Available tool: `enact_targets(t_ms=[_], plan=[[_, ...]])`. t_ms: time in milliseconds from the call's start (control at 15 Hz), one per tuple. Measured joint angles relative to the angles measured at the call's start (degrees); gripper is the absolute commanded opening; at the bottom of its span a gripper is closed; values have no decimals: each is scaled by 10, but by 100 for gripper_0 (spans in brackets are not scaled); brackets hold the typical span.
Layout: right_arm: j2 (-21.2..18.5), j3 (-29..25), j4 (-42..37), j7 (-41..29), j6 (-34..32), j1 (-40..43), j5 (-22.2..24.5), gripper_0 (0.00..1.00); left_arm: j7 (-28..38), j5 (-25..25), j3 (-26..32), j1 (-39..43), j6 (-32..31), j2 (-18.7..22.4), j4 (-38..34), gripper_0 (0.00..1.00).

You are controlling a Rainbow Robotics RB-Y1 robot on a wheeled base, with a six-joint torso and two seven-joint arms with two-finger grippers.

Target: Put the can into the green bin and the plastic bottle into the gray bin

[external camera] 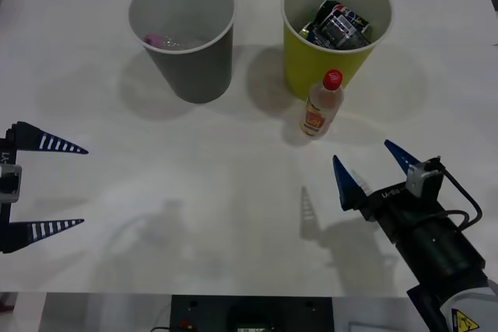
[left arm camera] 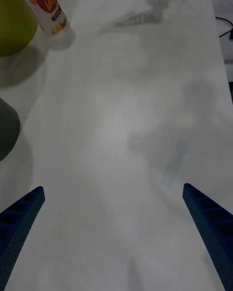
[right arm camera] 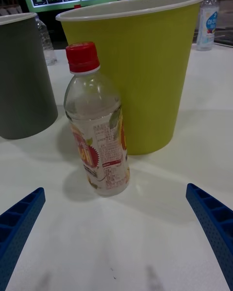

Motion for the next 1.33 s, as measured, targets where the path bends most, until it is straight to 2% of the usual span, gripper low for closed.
enact_targets(t_ms=[800, 1333], plan=[[146, 1, 184, 4, 3, -57, 9, 100, 0, 0, 0, 0, 0, 0, 0, 98], [227, -16, 281, 9, -10, -100, -10, 100, 0, 0, 0, 0, 0, 0, 0, 98]])
